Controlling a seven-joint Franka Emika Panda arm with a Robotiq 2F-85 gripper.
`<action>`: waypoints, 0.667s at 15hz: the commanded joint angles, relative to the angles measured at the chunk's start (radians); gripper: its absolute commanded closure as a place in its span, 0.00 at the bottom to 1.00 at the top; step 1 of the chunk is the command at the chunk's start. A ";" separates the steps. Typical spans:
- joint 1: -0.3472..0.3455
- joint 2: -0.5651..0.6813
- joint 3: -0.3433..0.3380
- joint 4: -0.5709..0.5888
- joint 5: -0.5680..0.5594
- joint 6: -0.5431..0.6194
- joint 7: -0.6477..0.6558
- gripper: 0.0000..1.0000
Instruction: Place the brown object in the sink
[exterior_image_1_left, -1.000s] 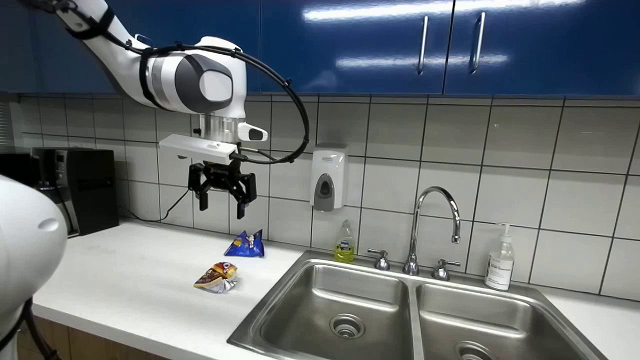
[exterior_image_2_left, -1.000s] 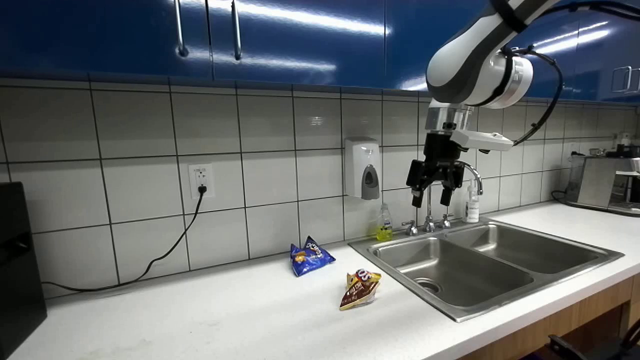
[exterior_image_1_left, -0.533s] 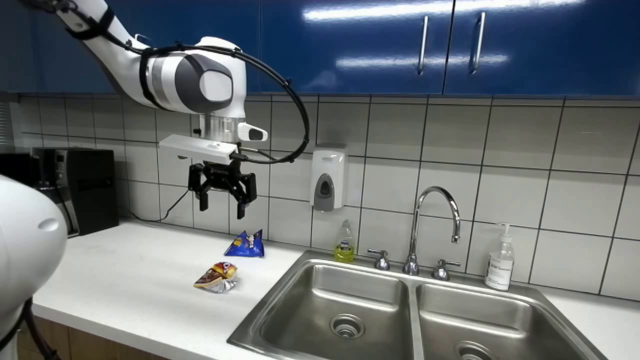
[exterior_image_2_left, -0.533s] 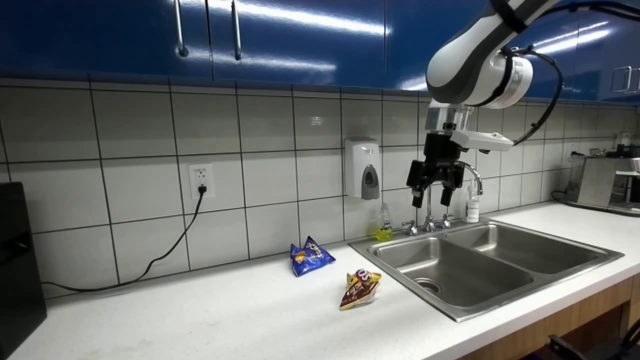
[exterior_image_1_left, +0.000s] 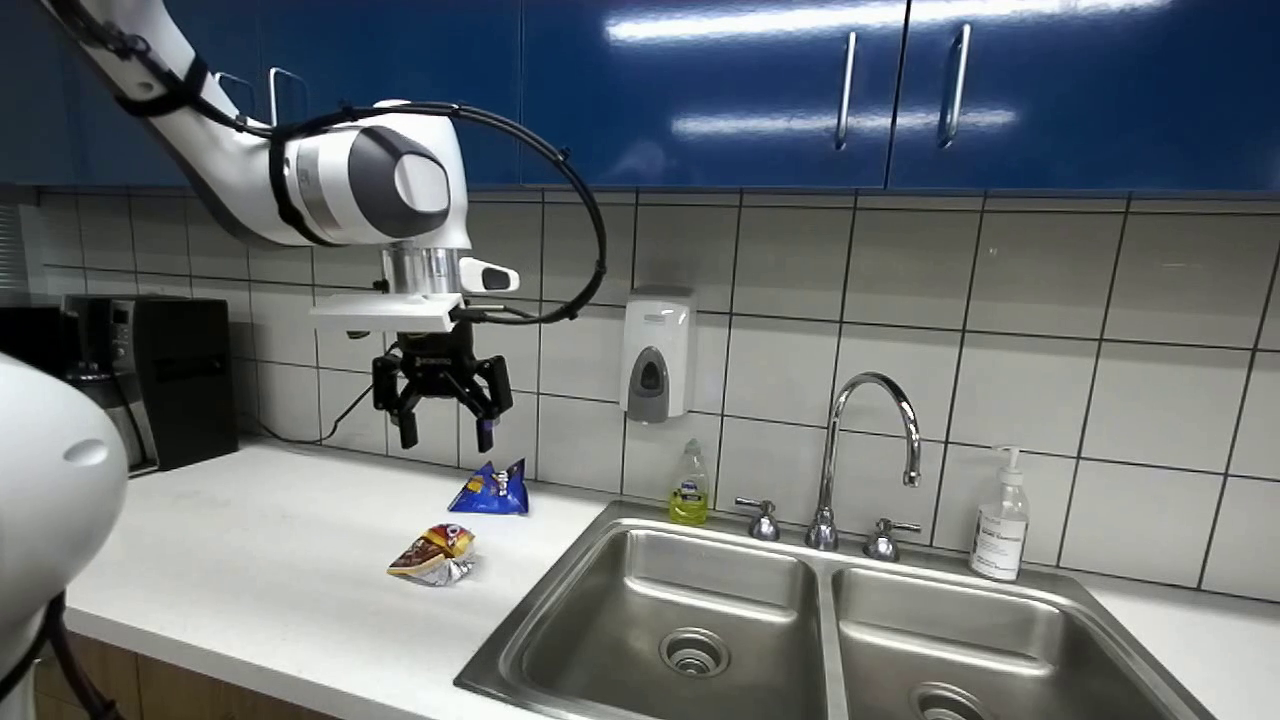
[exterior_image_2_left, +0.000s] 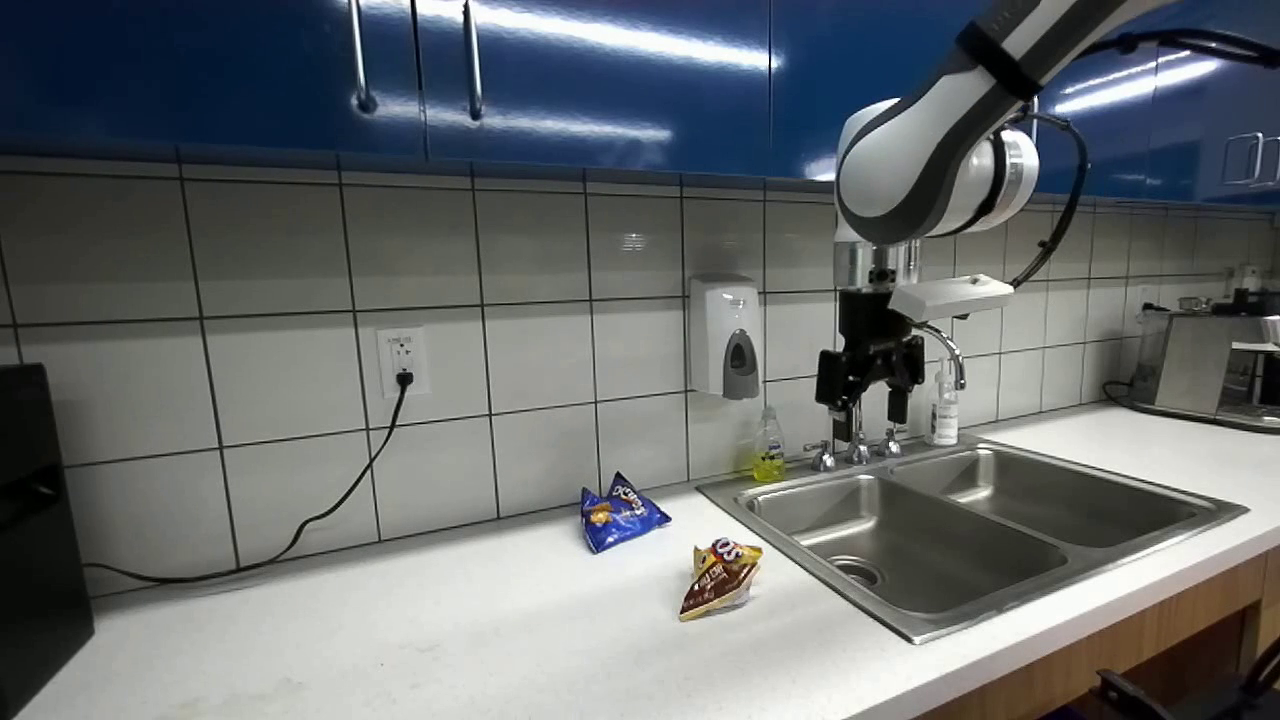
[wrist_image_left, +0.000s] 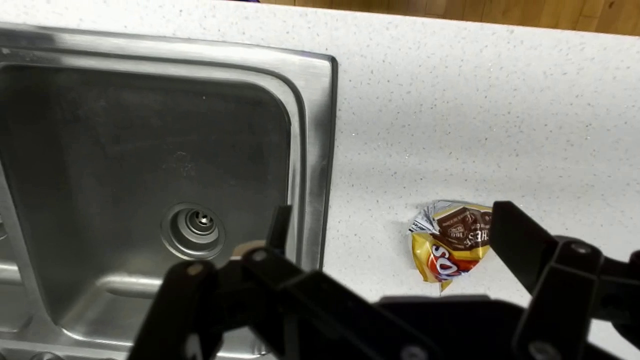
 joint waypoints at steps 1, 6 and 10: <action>-0.004 0.050 0.036 0.018 -0.006 -0.001 0.055 0.00; 0.014 0.155 0.056 0.047 0.021 0.045 0.107 0.00; 0.033 0.255 0.079 0.084 0.032 0.118 0.155 0.00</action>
